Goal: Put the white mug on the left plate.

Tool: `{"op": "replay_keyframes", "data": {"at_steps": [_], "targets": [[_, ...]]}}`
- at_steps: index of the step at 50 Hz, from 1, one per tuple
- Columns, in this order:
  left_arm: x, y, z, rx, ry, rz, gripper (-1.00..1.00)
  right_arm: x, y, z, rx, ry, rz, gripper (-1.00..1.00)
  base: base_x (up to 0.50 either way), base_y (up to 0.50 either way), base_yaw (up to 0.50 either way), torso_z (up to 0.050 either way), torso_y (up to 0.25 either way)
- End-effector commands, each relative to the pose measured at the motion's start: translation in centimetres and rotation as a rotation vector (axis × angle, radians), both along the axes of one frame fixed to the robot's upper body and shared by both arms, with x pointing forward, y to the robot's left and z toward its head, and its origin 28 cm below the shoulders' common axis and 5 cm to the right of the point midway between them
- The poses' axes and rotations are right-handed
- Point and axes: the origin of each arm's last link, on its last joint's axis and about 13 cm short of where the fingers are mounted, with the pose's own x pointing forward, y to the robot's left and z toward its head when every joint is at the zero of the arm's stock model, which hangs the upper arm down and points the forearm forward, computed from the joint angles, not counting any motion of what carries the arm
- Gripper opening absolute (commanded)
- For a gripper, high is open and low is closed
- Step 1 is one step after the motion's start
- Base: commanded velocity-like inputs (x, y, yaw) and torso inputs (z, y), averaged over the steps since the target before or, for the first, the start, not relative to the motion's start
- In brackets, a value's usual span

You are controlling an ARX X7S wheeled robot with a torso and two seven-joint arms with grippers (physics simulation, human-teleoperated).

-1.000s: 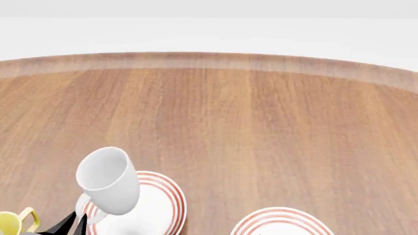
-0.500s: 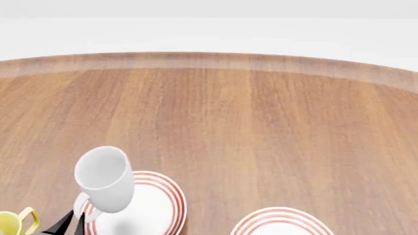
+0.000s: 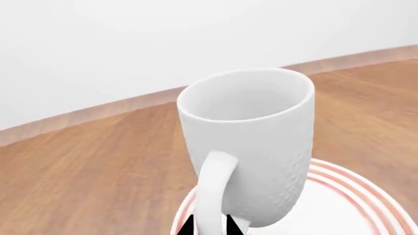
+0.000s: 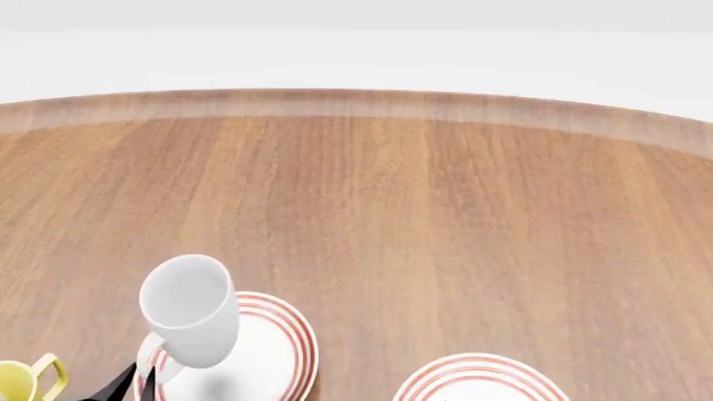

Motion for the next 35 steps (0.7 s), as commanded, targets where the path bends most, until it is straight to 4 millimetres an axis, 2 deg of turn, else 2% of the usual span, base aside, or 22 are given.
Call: {"op": "replay_keyframes", "data": {"at_steps": [1, 35], "targets": [[0.09, -0.34, 0.03, -0.005, -0.003, 0.004, -1.0, -0.03, 0.01, 0.04, 0.0, -0.001, 0.0, 1.0, 0.0, 0.0, 0.0, 0.0, 0.0], [-0.19, -0.81, -0.4, 0.015, 0.032, 0.013, -1.0, -0.09, -0.05, 0.08, 0.0, -0.006, -0.001, 1.0, 0.0, 0.0, 0.0, 0.0, 0.0]]}}
